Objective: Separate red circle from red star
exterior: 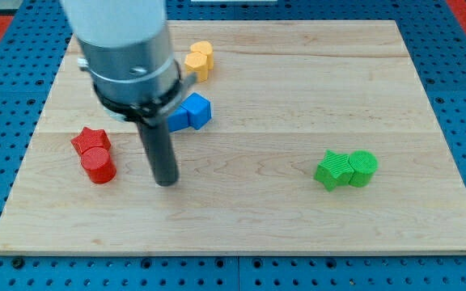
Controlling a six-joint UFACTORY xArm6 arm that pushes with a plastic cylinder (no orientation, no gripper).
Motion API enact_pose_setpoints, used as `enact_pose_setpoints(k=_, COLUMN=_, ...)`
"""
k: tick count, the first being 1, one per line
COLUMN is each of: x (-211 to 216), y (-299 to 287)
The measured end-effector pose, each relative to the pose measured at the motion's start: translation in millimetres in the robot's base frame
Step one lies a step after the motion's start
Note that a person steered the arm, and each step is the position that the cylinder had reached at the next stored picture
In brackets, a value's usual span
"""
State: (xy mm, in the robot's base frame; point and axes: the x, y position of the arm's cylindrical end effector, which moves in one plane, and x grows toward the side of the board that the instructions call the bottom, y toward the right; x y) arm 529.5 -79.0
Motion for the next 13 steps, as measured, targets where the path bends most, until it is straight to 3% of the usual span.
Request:
enact_pose_setpoints(k=1, x=34.2, y=23.2)
enact_pose_setpoints(k=4, x=40.4, y=35.4)
enact_pose_setpoints(k=7, x=40.4, y=175.5)
enact_pose_setpoints(k=10, x=39.5, y=67.5)
enact_pose_setpoints(k=12, x=29.0, y=-42.0)
enact_pose_setpoints(k=13, x=8.6, y=-55.2)
